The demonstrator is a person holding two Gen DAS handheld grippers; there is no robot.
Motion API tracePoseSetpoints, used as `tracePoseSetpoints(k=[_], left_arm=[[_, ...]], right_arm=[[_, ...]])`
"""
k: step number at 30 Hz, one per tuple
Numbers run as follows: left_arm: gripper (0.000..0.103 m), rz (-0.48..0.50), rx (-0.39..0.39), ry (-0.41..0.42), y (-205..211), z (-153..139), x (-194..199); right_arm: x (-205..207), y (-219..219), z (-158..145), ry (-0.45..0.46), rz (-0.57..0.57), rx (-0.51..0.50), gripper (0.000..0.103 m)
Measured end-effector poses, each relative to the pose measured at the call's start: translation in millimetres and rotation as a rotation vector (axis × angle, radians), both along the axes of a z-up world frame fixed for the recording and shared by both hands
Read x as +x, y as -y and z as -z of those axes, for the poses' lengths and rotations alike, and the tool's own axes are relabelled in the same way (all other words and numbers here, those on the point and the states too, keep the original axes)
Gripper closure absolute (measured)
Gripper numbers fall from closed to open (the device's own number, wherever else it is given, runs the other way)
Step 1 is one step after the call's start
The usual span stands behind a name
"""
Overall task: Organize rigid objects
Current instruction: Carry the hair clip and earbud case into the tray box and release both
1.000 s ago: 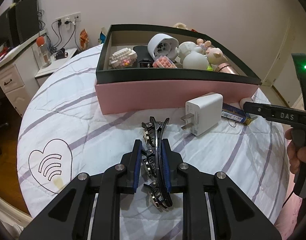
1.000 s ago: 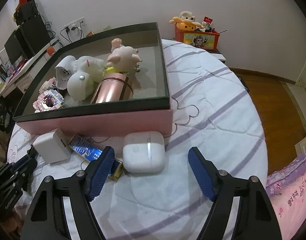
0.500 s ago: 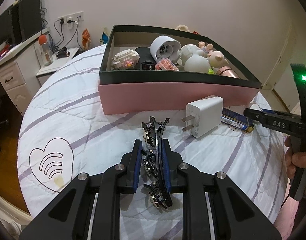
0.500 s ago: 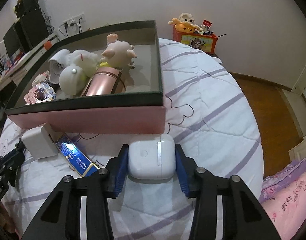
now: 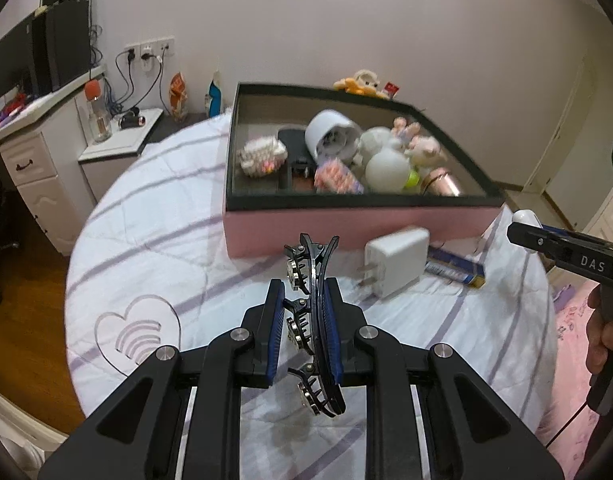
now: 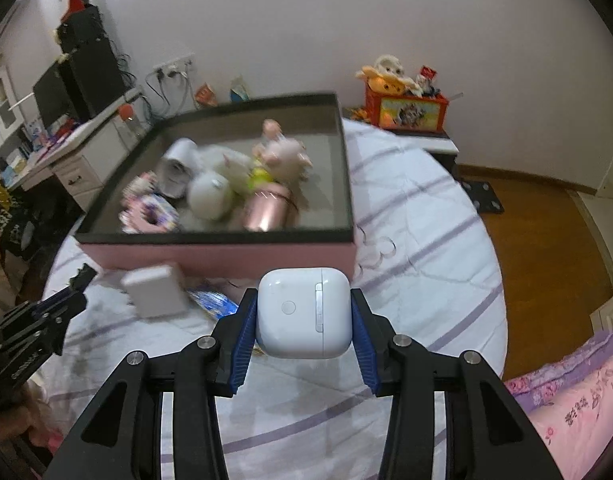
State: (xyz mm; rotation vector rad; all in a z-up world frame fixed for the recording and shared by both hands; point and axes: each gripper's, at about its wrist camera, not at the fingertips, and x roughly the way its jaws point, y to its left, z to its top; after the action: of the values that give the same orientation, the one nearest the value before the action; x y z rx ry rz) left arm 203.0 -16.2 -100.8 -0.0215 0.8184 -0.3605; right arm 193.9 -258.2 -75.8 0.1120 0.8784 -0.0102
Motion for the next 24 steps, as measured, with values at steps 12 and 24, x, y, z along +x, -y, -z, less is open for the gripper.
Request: tracePoseSetpoints(k=[12,24], left_arm=[[0.084,0.042,-0.021,0.085,11.5,-67.3,63.6],[0.084,0.059,0.011,-0.029,50.5,-50.4,195.6]], right_arm=[[50.1,-20.2,-50.5,0.072,-0.092,-0.016,0.058],[190.9,-22.6,-38.0,-0.011,-0.115,-0.006,0.058]])
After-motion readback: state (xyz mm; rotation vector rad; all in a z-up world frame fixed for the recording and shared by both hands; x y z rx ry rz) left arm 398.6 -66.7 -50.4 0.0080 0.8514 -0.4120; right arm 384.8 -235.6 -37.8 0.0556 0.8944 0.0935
